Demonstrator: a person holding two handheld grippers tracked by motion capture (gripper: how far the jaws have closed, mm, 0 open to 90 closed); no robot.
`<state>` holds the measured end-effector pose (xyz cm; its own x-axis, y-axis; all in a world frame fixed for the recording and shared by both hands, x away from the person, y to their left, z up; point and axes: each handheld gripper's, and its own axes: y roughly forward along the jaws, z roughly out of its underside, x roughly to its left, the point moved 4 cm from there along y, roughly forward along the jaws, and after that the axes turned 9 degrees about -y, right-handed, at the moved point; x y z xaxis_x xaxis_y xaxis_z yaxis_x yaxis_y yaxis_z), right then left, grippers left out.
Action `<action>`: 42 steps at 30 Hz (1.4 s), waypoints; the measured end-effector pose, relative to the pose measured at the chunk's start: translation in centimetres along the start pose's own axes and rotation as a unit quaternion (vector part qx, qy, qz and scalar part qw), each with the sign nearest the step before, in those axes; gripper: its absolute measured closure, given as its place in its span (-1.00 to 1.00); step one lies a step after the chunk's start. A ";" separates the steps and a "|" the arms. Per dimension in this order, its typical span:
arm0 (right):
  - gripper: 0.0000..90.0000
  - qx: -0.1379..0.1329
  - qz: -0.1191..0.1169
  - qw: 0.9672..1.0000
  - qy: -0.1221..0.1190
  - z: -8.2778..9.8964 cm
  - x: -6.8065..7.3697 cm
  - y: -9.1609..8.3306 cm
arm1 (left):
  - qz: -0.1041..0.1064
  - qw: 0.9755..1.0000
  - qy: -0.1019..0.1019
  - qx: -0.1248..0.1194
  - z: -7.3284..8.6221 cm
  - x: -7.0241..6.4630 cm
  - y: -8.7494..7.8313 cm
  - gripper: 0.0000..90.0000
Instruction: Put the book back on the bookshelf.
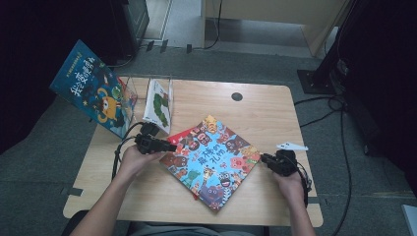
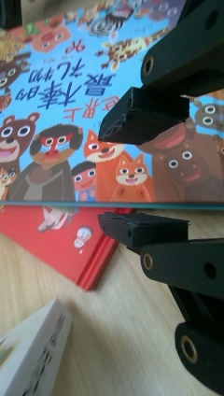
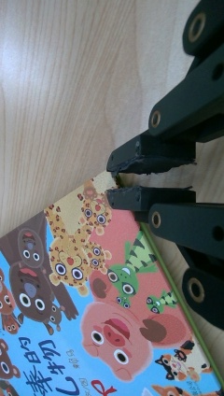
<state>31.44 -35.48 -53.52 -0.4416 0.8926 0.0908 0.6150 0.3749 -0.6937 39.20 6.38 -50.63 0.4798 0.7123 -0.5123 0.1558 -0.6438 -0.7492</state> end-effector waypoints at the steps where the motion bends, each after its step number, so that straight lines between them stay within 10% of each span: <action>1: 0.82 -0.001 -0.002 1.000 -0.001 -0.1 -0.1 0.1 | -0.001 1.000 -0.002 0.004 0.0 0.1 0.2 0.21; 15: 1.00 -0.005 -0.030 0.999 0.026 -0.7 0.2 0.7 | -0.005 1.000 0.000 0.028 0.5 0.2 0.9 0.61; 42: 1.00 -0.008 -0.052 0.998 0.021 -2.1 -0.2 2.4 | -0.001 0.999 -0.017 0.048 3.9 -1.3 0.2 0.63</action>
<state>34.36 -34.24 -53.67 -0.4767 0.8579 0.1916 0.5773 0.4699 -0.6678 35.23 6.42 -51.80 0.4502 0.7230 -0.5240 0.0720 -0.6143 -0.7857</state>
